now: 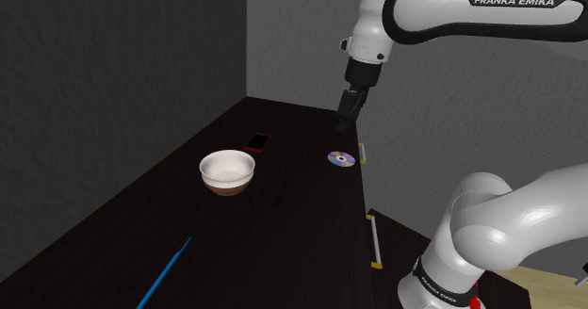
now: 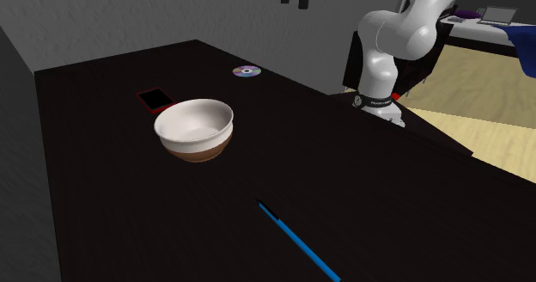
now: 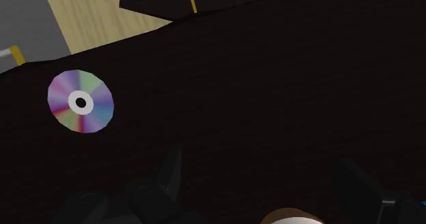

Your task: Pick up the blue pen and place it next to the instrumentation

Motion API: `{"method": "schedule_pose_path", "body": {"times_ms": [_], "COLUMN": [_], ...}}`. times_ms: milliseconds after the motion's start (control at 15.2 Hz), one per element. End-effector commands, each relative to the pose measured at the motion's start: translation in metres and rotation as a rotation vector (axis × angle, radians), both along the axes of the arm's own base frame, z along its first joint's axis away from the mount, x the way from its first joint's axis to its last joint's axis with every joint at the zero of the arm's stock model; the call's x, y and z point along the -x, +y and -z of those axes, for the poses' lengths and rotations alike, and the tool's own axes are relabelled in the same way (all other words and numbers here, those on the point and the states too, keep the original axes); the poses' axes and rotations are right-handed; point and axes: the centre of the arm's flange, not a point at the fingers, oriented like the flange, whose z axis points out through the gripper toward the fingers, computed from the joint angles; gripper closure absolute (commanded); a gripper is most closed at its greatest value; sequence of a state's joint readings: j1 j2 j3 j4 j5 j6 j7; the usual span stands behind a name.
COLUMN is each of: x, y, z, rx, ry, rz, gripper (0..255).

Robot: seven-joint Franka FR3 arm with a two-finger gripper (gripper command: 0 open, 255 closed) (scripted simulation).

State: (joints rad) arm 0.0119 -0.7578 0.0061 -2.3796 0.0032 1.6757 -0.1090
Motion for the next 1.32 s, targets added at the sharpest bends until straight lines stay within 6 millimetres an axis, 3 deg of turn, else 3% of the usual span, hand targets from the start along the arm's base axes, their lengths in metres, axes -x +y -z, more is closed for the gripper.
{"method": "schedule_pose_path", "body": {"times_ms": [0, 660, 1254], "x": [0.000, 0.016, 0.000], "y": [0.000, 0.120, 0.229], "z": [0.000, 0.048, 0.089], "rx": [0.000, -0.014, -0.026], "ry": [0.000, 0.036, 0.068], "rz": [0.000, 0.300, 0.569], "gripper": [0, 0, 0]}}
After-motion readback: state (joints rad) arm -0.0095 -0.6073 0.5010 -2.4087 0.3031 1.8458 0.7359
